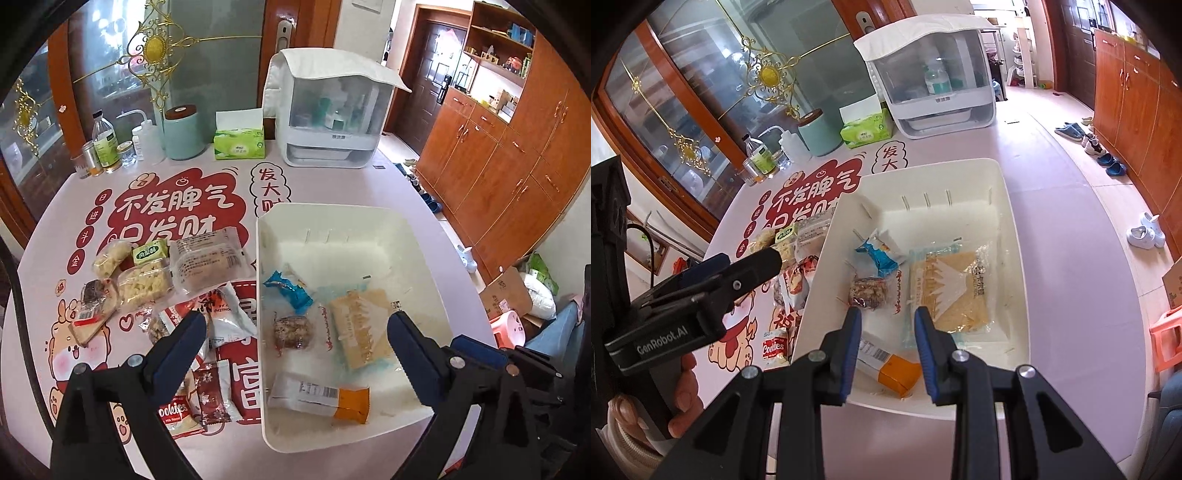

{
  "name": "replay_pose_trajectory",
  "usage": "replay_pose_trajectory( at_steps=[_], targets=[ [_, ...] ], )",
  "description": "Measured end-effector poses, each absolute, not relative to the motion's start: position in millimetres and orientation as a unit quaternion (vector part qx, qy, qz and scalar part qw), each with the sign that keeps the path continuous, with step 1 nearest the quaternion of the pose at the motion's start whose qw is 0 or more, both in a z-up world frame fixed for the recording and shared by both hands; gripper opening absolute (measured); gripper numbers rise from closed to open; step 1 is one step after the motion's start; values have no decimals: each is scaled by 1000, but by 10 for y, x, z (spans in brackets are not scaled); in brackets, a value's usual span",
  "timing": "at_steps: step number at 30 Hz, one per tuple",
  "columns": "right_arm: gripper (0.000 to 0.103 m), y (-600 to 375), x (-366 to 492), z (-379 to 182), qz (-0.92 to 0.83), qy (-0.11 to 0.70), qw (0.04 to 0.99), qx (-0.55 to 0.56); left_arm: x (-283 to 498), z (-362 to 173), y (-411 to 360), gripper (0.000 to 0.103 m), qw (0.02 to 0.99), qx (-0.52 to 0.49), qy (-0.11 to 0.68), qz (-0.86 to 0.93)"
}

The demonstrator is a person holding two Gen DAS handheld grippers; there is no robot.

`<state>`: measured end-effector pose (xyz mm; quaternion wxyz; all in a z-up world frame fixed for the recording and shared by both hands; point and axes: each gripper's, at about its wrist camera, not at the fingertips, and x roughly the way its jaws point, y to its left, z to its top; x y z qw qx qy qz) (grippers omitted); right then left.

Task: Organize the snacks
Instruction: 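Move both tools back over the remaining snacks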

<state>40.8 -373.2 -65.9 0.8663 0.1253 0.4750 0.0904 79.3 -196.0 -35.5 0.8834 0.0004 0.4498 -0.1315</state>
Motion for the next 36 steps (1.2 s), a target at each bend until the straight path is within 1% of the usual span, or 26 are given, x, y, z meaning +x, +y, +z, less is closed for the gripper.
replay_pose_trajectory(
  at_steps=[8,20,24,30,36],
  targets=[
    [30,-3632,408,-644,93,477,866,120,658,-297,-1943,98,893,13,431,-130],
    [30,-3531,307,-604,93,472,869,119,527,-218,-1841,98,890,20,437,-129],
    [30,-3510,266,-604,91,471,869,121,492,-232,-1785,98,881,16,452,-140],
    [34,-3428,222,-673,100,481,860,141,452,-336,-1541,98,866,2,480,-144],
    [37,-3220,203,-772,97,493,853,145,445,-442,-1097,98,858,-7,496,-136]
  ],
)
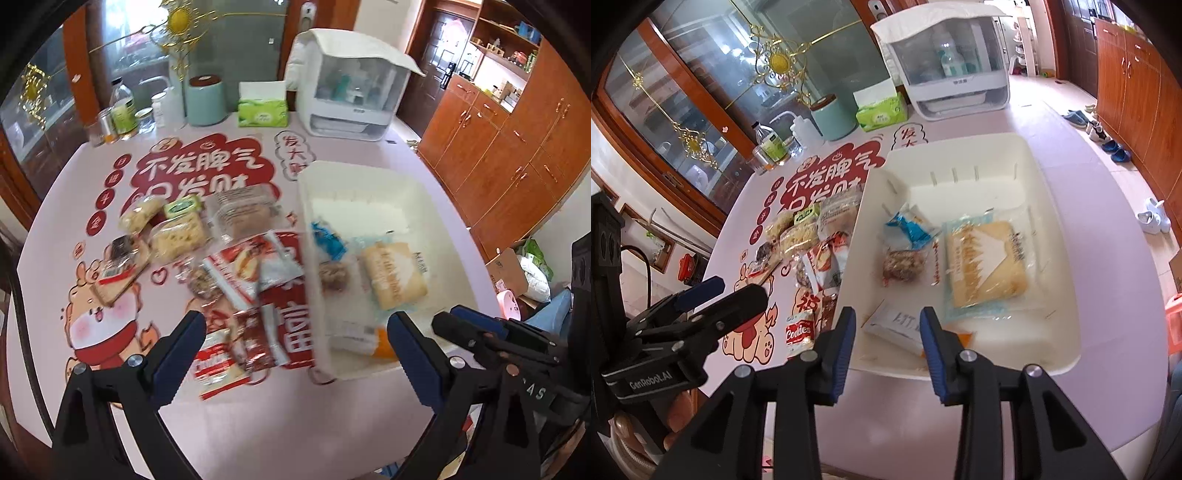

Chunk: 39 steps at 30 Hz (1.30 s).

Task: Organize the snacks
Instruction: 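Move both tools back over the remaining snacks, then grasp the brown paper-wrapped bar with the left tool while the right tool grasps the LIPO Cookie pack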

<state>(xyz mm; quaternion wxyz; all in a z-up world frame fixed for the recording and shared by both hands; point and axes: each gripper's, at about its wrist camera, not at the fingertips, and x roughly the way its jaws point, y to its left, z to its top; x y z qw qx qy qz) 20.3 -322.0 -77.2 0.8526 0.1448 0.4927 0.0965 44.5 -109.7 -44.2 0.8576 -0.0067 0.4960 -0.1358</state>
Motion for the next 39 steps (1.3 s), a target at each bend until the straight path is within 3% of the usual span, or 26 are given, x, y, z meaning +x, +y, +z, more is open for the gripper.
replay_pose_trajectory(
  at_steps=[12,20,30,39],
  targets=[
    [43,-2293,290,-778,101,498,851,131,656,-406,335,98,870,-27,486,-79],
    [49,-1536,368,-959,116,510,847,96,905,-599,1038,98,873,37,482,-70],
    [49,-928,654,-1840,93,581,806,63,1349,-1267,1398,98,832,102,526,-142],
    [50,-765,687,-2152,75,601,795,24,1773,-1909,1329,98,796,129,566,-172]
  ],
)
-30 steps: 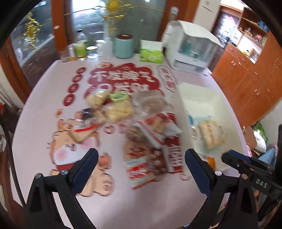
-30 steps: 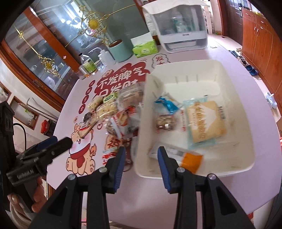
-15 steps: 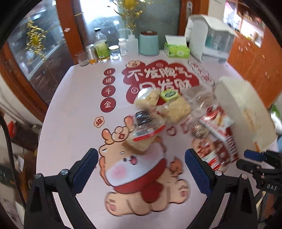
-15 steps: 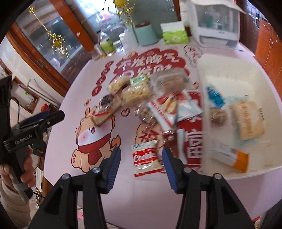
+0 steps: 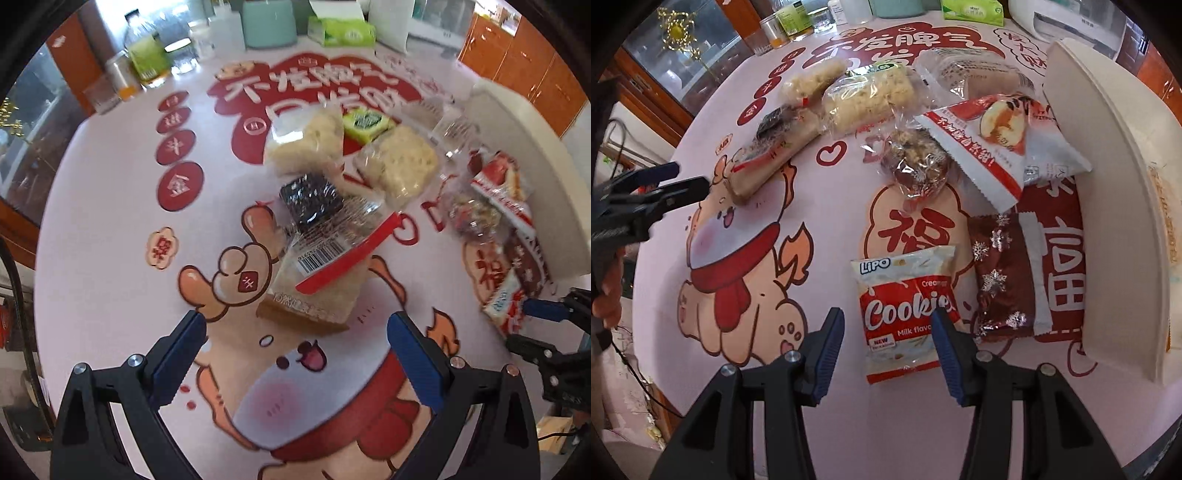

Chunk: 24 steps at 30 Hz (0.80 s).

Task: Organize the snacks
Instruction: 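Grasp the brown paper-wrapped bar with the left tool while the right tool grasps the LIPO Cookie pack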

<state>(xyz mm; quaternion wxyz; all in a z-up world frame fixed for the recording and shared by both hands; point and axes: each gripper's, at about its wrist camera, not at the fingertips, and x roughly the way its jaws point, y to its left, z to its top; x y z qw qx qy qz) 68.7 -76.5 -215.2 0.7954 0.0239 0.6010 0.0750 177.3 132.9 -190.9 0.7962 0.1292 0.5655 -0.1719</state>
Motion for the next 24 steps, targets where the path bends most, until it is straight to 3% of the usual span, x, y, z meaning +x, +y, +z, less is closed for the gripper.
replay_pose_trajectory(
  at_steps=[7,9,12,24],
  targets=[
    [52,-607,692,-2165,74,591,803,-28,1939,-2166,1220,98,783,129,582,-176],
    [53,-627,697,-2149,80,587,806,-20,1965,-2191,1190,94,783,133,581,-177],
    [53,-698,710,-2133,90,586,805,9,1999,-2242,1157,78,779,136,587,-177],
    [53,-873,740,-2077,96,572,814,25,2031,-2251,953,58,785,137,575,-185]
  ],
)
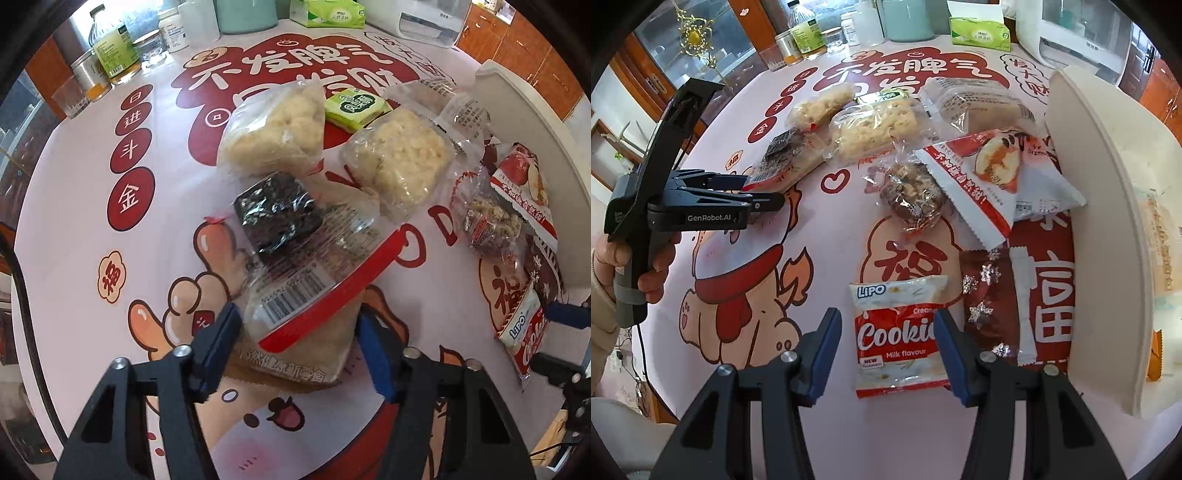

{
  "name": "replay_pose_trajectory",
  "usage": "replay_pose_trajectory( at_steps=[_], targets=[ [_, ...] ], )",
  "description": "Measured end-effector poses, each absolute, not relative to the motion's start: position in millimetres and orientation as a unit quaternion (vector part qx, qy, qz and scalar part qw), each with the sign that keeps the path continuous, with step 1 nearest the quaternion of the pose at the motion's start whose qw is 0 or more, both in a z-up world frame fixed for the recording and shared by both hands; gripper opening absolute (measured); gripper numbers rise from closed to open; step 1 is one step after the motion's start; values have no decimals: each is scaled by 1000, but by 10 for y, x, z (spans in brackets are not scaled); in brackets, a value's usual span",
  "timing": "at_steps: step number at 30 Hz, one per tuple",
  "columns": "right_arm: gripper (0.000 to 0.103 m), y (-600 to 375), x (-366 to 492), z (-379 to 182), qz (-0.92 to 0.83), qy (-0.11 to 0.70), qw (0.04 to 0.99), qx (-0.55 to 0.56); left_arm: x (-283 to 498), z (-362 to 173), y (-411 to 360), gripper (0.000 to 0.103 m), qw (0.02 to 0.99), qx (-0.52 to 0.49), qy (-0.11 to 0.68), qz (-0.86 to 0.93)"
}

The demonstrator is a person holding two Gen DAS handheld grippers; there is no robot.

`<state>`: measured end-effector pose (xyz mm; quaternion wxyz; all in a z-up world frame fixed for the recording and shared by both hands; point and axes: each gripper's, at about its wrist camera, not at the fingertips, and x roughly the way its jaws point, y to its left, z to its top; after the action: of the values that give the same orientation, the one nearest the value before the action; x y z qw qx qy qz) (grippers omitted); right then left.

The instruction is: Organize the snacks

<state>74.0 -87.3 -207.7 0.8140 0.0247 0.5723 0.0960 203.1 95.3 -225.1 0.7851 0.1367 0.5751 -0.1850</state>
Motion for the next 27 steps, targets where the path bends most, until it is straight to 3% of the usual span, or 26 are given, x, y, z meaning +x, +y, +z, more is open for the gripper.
replay_pose_trajectory(
  at_steps=[10,15,23,24,25,27],
  targets=[
    [53,-553,732,-2265,89,584,805,-51,1868,-2213,1037,57,785,105,587,-168],
    [45,-574,752,-2241,96,583,806,-38,1644,-2064,1119,56,786,94,587,-170],
    [45,-572,714,-2108,112,576,809,-18,1290,-1616,1088,52,799,69,566,-188],
    [45,-561,699,-2074,116,573,811,-18,1251,-1567,1065,47,802,68,563,-190],
    [45,-551,675,-2028,122,567,814,-17,1211,-1507,1042,10,802,61,559,-200],
    [45,-545,644,-1932,131,557,820,-16,1182,-1456,1016,8,803,56,562,-192]
  ],
)
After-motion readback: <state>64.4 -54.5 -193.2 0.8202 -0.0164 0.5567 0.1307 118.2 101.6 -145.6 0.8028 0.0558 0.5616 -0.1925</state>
